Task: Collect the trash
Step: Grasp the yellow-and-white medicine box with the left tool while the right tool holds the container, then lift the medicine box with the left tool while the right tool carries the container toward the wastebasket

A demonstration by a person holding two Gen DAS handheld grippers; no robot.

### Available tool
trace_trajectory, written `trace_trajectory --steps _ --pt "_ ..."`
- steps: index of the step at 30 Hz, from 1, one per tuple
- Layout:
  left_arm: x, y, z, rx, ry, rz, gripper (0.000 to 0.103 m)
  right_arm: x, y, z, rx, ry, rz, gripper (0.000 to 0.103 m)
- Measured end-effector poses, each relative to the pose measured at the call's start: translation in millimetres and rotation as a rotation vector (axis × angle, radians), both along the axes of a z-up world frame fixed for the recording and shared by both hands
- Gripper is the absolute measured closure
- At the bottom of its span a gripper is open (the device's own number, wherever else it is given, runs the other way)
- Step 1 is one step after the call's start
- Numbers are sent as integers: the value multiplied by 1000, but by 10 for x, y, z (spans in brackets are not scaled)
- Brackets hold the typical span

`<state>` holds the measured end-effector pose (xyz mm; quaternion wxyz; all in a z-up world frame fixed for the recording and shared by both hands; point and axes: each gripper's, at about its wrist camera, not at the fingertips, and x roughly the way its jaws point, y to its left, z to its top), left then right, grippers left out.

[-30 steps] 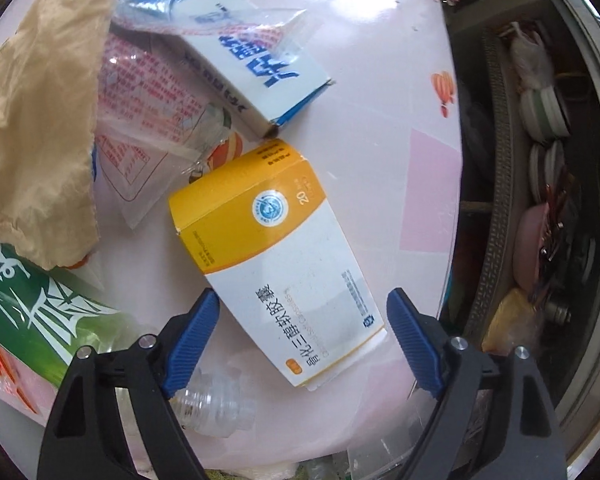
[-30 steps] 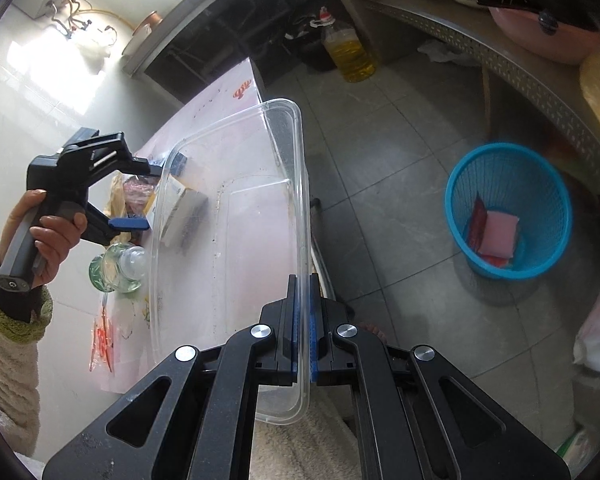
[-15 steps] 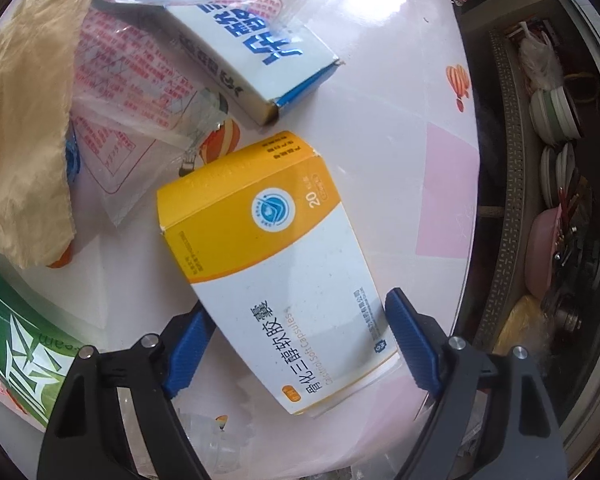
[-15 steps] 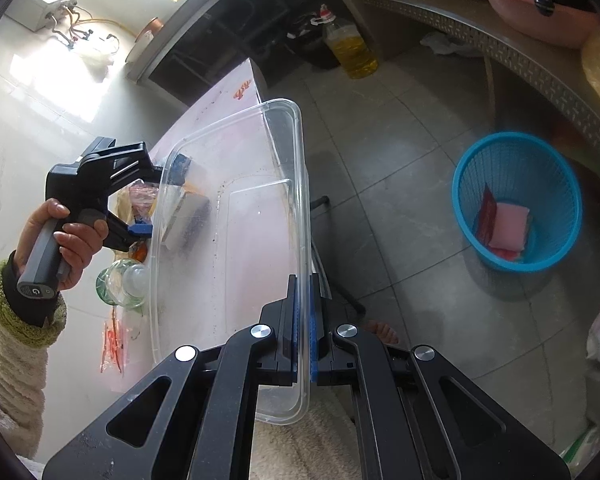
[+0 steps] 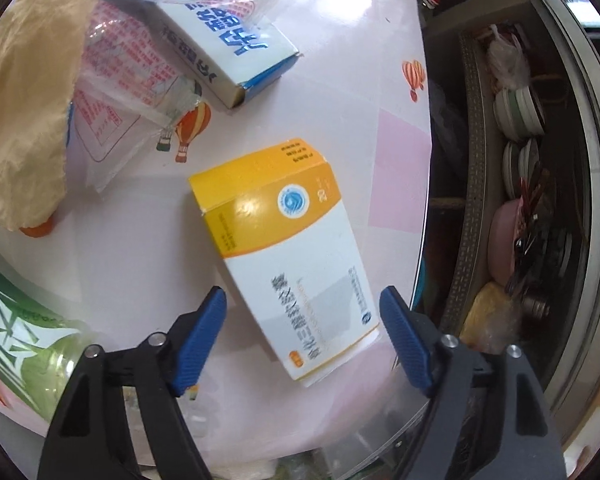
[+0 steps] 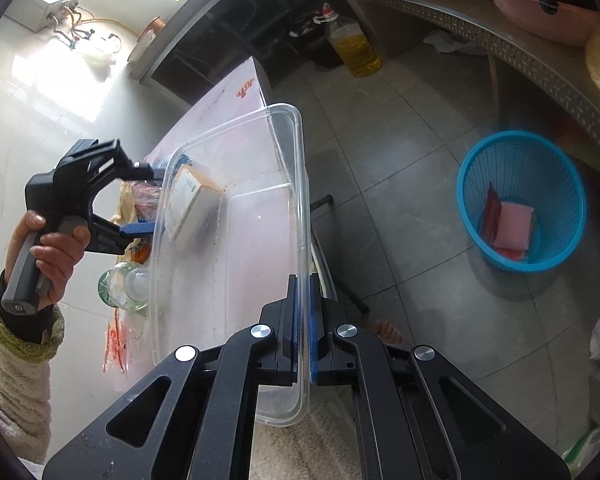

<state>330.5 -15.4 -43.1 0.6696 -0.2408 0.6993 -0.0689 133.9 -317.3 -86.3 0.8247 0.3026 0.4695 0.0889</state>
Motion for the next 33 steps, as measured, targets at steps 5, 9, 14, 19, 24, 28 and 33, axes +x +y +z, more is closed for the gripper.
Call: trace_trajectory --steps 5,9,14,19,24,28,33 --pt "103 -258 -164 29 31 8 22 4 5 8 -8 4 -7 100" --pt "96 -486 -160 142 -46 -70 22 0 0 11 -19 6 -11 100" --pt "66 -798 -46 296 -235 -267 21 -14 8 15 -29 8 -15 100" --pt "16 -941 -42 319 -253 -434 21 -22 21 21 -38 7 -11 100" --pt "80 -843 -44 286 -221 -373 18 0 55 30 -48 4 -11 100" --pt "117 -850 -135 302 -189 -341 17 -1 50 27 -50 7 -13 100" --pt "37 -941 -158 333 -217 -387 23 -6 41 16 -36 4 -26 100"
